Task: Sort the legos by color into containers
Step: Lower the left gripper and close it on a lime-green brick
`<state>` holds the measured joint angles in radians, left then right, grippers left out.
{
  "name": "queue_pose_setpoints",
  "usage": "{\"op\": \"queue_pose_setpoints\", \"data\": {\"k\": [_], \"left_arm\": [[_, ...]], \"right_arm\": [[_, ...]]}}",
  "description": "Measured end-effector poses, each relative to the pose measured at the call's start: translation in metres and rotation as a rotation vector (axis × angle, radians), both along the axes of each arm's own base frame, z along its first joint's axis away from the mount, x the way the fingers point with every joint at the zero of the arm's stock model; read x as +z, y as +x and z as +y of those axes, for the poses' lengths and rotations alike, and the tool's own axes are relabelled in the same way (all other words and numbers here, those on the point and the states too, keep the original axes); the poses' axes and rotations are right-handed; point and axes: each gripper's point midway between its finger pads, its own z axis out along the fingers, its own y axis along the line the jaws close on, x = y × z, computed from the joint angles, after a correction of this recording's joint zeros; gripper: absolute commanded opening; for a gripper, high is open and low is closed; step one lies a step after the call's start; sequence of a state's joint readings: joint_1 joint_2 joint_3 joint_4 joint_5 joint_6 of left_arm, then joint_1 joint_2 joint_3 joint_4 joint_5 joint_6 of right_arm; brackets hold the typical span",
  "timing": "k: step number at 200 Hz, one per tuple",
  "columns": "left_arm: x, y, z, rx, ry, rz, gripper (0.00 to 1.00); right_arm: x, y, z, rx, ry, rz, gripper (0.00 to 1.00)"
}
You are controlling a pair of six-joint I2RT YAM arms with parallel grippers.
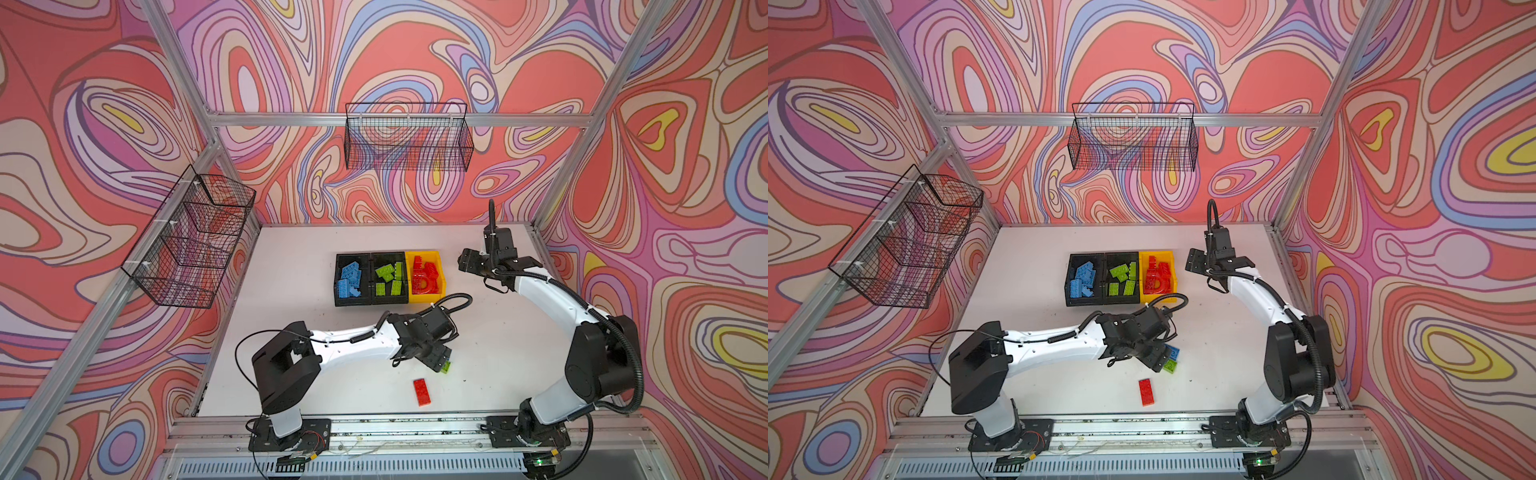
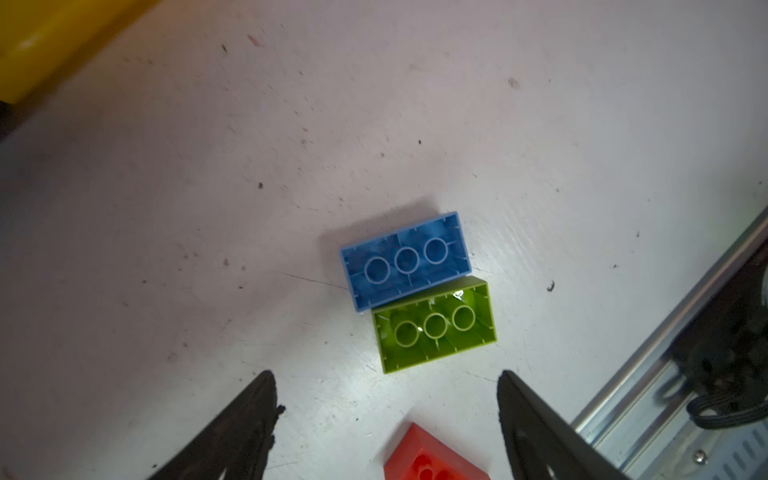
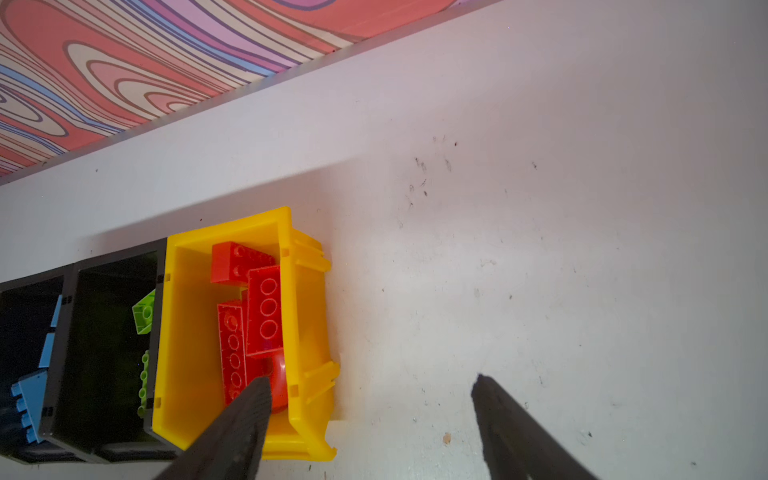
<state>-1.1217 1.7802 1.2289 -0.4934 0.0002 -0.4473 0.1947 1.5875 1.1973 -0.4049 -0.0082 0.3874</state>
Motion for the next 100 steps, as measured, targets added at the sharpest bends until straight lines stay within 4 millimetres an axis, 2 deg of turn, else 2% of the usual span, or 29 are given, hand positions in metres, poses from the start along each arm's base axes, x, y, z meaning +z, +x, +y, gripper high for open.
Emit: {"op": "queue_pose_setpoints", "data": {"k": [22,66,100], "left_arm": [[-0.013,-0.009,-0.003,-0.017,0.051,0.048,0.87],[-0.010,-0.007,-0.024,-0.024,0.062,0.077,0.88],[-0.024,-0.013,-0.026,-0.036,0.102,0.125,0.86]], "right_arm": [[-0.007,-0.002,-0.006,-0.008,0.012,0.011,0.82],[-0.007,-0.006,-0.019,-0.024,0.043,-0.002,0.81],[-0.006,-0.007,-0.026,-0.036,0.060,-0.012,0.81]]}}
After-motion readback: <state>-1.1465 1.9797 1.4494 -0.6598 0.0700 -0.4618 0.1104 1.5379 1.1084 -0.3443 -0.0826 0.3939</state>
